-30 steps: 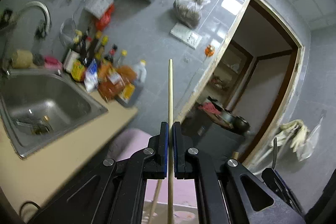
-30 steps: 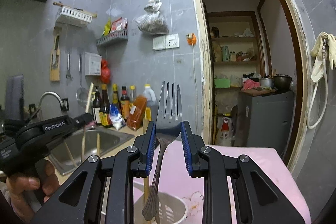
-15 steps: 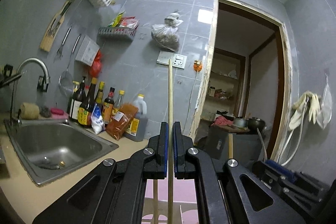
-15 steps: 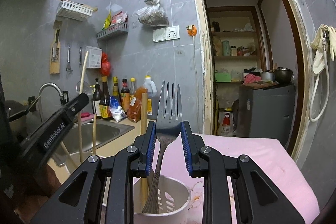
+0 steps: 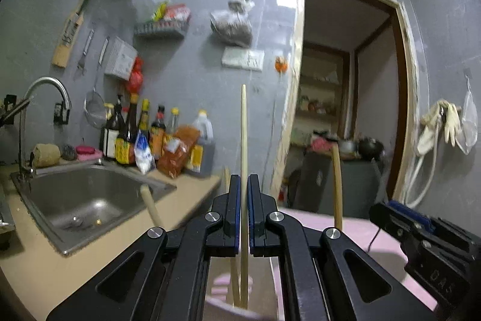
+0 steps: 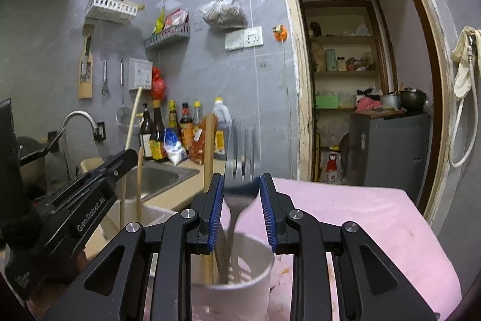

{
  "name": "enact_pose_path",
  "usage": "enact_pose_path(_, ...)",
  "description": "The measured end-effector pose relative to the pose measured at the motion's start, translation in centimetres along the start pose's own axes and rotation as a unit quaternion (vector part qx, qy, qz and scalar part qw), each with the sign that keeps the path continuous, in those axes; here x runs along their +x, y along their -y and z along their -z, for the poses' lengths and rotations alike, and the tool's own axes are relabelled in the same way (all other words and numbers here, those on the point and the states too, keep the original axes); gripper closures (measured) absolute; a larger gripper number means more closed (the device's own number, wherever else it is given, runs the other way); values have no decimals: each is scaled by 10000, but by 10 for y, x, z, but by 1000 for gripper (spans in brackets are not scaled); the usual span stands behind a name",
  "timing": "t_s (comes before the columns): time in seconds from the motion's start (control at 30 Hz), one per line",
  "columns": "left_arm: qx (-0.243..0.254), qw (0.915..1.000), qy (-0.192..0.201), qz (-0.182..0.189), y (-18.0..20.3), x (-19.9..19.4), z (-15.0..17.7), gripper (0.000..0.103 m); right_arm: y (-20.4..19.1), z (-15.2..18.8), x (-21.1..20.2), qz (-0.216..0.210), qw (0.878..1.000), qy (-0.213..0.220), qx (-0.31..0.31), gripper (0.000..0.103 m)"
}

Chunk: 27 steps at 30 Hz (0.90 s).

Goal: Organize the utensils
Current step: 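Lift the chopstick and fork and drop both into the white caddy, then lower the left tool to a chopstick while the right tool grasps the spoon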

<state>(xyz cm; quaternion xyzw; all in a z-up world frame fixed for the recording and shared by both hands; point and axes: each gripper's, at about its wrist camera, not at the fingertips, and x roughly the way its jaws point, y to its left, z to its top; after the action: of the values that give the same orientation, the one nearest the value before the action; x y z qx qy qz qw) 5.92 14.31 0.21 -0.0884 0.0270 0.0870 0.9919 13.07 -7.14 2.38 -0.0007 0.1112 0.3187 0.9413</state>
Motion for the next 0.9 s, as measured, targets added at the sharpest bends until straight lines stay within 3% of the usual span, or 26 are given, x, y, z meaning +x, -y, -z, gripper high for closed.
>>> enact_pose_path(0.1,41,9981,-614,98,0,3,6,99,2,0,-3,-148,9998,-104,15,71)
enact_pose_path(0.17,-67,9950,-979,192,-3,5,8,98,3,-3,-6,-242,9996,-153,18,70)
enact_pose_path(0.23,-169,9926,-1177,262,-5,2,5,93,4,-7,-11,-255,9995,-201,39,70)
enact_pose_path(0.27,-217,9917,-1238,275,-5,0,4,84,5,-9,-14,-248,9994,-218,51,70)
enact_pose_path(0.3,-283,9910,-1276,292,-6,-4,2,72,5,-10,-16,-233,9994,-228,62,70)
enact_pose_path(0.37,-442,9906,-1252,331,-4,-13,-7,67,10,-16,-26,-137,9995,-256,131,65)
enact_pose_path(0.43,-437,9896,-1324,363,3,-18,-16,66,17,-22,-34,-12,9994,-288,200,49)
enact_pose_path(0.5,-394,9886,-1396,406,12,-22,-26,61,25,-28,-43,142,9990,-318,267,44)
enact_pose_path(0.53,-355,9883,-1417,436,19,-24,-30,58,30,-32,-47,231,9987,-338,305,36)
enact_pose_path(0.77,-5,9856,-1546,686,68,-31,-45,21,67,-48,-88,864,9948,-336,424,10)
enact_pose_path(0.83,113,9844,-1538,844,85,-32,-43,19,82,-48,-102,1086,9923,-387,443,0)
enact_pose_path(0.9,252,9810,-1627,1026,100,-31,-37,18,95,-43,-112,1288,9894,-471,471,0)
